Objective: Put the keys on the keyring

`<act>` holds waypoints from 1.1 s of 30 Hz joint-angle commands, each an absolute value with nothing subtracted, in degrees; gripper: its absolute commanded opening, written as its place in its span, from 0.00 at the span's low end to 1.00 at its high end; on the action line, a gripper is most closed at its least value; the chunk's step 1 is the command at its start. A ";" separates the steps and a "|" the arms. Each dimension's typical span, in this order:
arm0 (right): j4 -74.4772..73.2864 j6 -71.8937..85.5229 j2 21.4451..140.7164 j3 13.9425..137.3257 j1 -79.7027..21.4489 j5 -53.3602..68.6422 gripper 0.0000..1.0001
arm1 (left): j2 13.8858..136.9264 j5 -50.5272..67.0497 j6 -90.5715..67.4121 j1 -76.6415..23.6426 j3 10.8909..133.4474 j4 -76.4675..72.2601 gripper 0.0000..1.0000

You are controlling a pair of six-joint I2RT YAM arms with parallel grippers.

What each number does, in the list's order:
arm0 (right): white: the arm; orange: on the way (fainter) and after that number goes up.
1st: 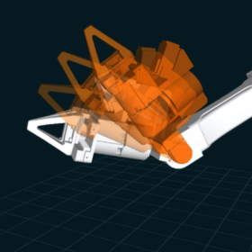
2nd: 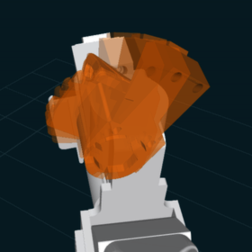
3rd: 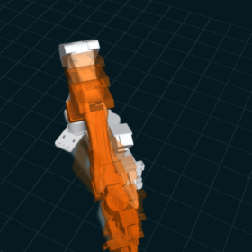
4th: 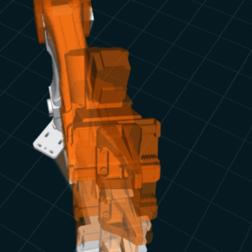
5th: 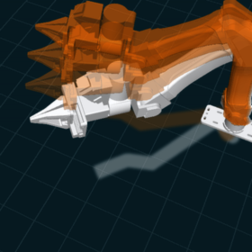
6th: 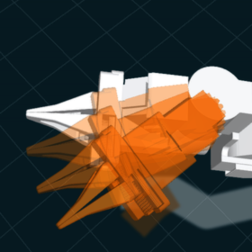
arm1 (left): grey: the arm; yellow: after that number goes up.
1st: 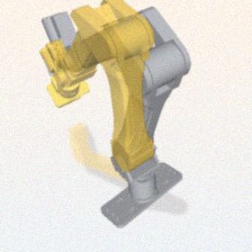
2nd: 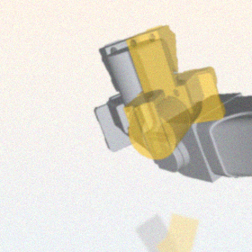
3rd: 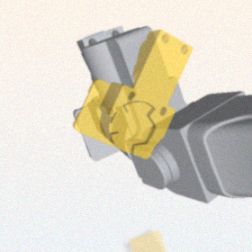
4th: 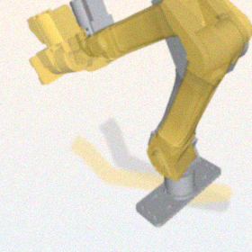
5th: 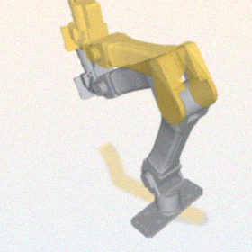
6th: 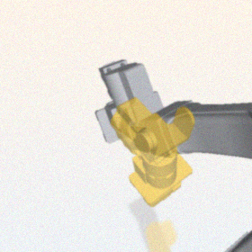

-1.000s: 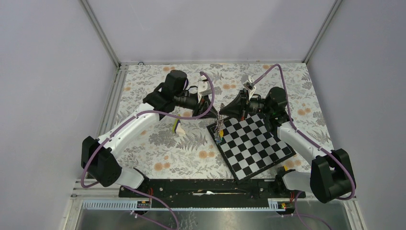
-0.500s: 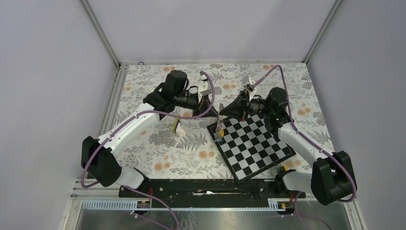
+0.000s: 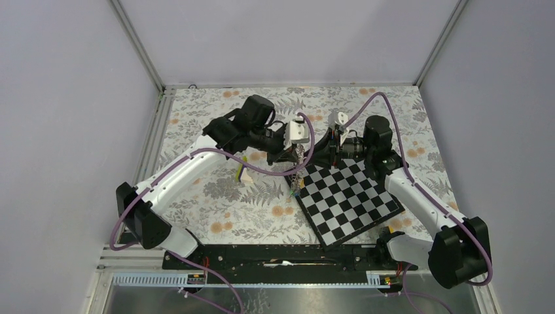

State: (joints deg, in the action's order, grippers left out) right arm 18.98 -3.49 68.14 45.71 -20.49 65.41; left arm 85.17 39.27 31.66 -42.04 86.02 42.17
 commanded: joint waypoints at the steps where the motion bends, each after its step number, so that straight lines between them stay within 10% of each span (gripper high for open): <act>1: 13.87 -10.48 65.99 48.52 -20.34 66.43 0.35 | 85.60 33.23 36.61 -44.27 90.52 47.29 0.00; 16: 21.71 -4.93 66.20 43.51 -21.47 69.16 0.38 | 89.08 29.03 35.30 -48.65 95.25 49.22 0.00; 29: 22.27 -4.36 66.71 43.20 -22.16 68.47 0.22 | 89.38 29.55 35.16 -48.78 94.67 49.25 0.00; 33: 22.41 -3.92 66.97 43.07 -22.15 68.54 0.03 | 89.45 29.64 35.04 -48.72 94.72 49.22 0.00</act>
